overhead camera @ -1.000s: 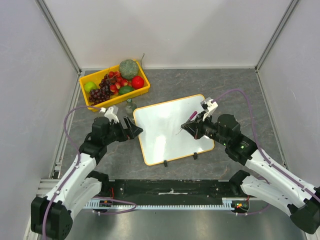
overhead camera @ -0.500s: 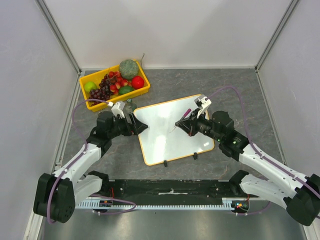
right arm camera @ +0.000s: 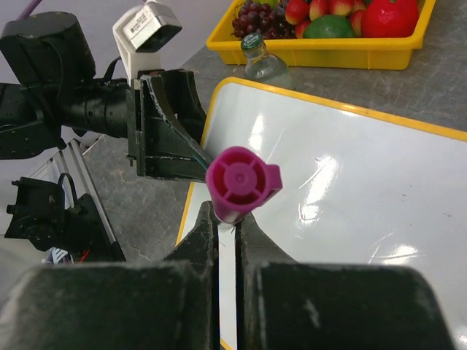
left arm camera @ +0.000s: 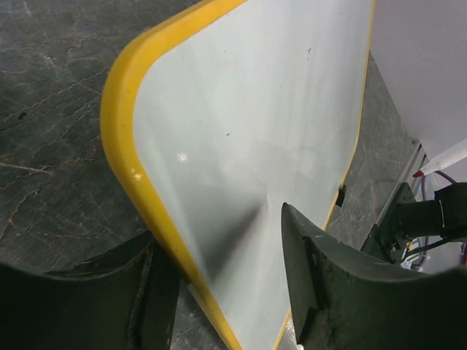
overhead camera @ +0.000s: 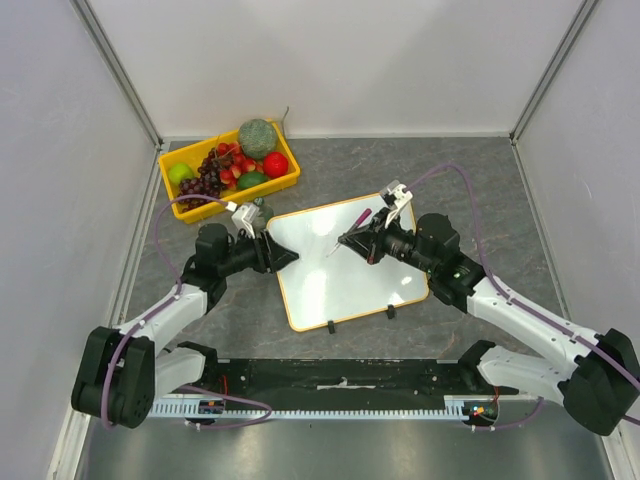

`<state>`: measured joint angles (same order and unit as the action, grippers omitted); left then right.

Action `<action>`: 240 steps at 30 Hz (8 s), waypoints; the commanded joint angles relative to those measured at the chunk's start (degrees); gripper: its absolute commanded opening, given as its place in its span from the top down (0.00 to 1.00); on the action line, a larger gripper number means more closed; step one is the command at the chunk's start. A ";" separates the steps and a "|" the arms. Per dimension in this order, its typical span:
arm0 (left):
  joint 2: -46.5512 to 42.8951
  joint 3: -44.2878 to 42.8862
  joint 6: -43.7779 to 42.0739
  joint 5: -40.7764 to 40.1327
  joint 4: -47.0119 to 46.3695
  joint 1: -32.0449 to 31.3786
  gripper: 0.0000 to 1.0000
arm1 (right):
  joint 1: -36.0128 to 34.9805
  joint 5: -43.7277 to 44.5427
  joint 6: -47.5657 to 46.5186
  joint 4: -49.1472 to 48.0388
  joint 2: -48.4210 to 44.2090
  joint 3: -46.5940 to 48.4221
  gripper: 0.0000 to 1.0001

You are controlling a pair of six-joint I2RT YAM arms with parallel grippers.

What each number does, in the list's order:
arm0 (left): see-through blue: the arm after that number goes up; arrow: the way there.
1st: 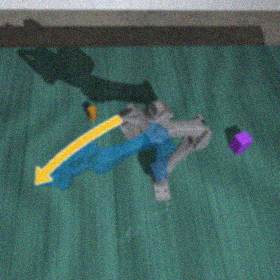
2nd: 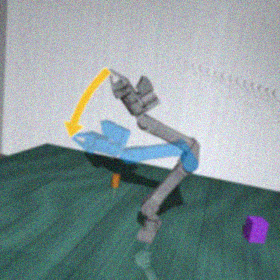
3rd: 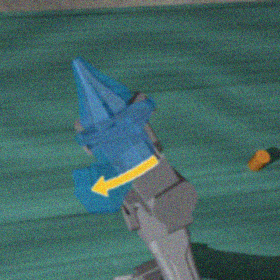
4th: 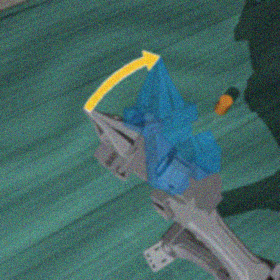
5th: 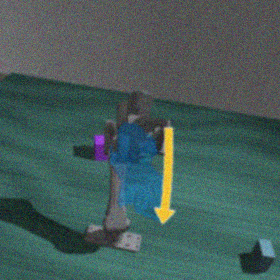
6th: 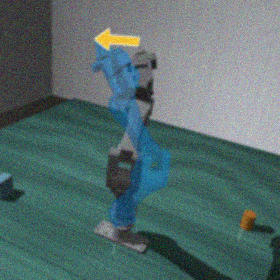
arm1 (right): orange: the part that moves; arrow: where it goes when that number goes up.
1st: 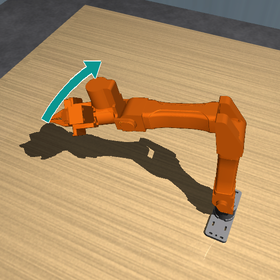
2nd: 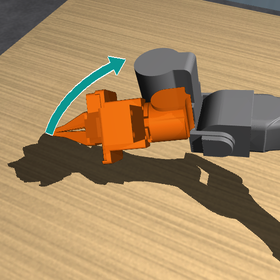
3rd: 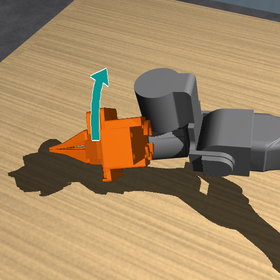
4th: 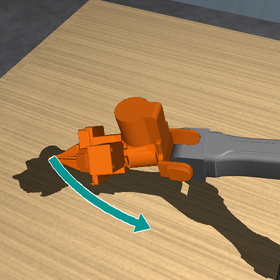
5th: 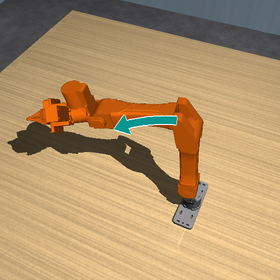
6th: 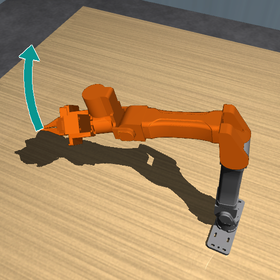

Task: Write a sentence on the whiteboard
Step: Hold the whiteboard at the center of the board, then write a sentence on the whiteboard.

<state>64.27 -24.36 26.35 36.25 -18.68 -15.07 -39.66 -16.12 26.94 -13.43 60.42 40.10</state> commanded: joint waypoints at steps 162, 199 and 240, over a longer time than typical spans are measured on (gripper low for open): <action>0.77 6.78 -5.08 5.76 -10.15 0.39 0.98 | -11.23 33.43 -7.78 -17.51 23.16 10.71 1.00; 1.12 6.61 -5.17 5.85 -10.15 0.39 0.98 | -10.61 26.84 -2.07 -20.76 21.40 4.81 1.00; 1.30 6.52 -5.17 6.03 -10.06 0.39 0.98 | -3.76 14.10 4.61 -21.73 19.47 2.18 1.00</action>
<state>64.84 -17.91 25.63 42.59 -29.91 -14.15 -43.38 -0.56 31.97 -36.07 78.78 40.88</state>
